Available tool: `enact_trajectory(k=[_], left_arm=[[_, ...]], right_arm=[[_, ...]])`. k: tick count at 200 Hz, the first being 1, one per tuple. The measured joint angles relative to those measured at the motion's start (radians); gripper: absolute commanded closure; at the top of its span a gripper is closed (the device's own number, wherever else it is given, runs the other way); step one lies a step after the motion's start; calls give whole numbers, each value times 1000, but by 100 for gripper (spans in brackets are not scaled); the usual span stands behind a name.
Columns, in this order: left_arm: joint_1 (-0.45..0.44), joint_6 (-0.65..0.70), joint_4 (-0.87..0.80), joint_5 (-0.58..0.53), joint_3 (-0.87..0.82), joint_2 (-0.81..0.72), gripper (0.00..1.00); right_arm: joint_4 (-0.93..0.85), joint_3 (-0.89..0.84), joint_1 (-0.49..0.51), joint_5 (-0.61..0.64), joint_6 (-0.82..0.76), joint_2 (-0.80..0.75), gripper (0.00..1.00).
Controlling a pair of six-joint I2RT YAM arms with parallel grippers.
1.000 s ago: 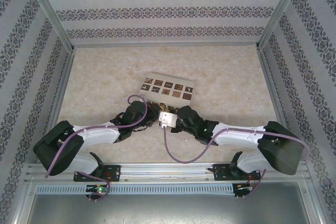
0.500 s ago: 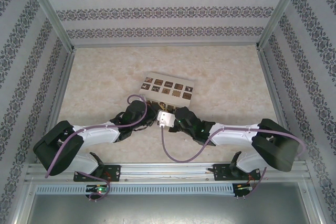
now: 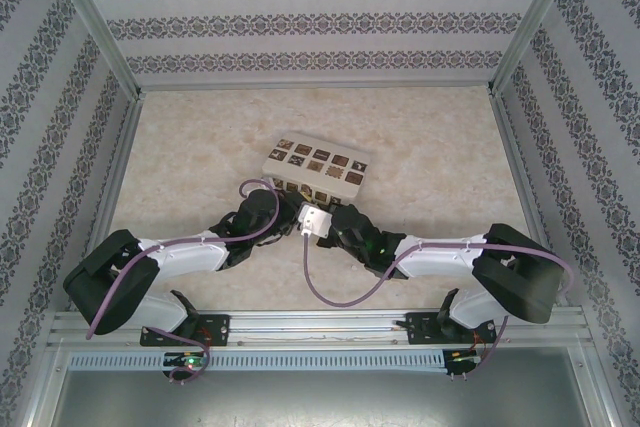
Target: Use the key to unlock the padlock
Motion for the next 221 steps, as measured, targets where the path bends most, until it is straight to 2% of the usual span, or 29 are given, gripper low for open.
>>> enact_trajectory(k=[58,107,146,179,221], left_arm=[[-2,-14,50,-14,1,25,100],[-14,-26,95,-20,1,74,100],[-28,-3,92,-20,1,96,81],[-40,32,82,-11,1,97,71],[-47,84,2,-11,-14,39,64]], right_arm=[[47,-15,-21,-21,206,0,100],[46,-34,-29,-27,219,0,100],[68,-69,-35,-52,225,2,100],[94,-100,-54,-55,257,6,100],[112,-154,-62,-46,313,23,100]])
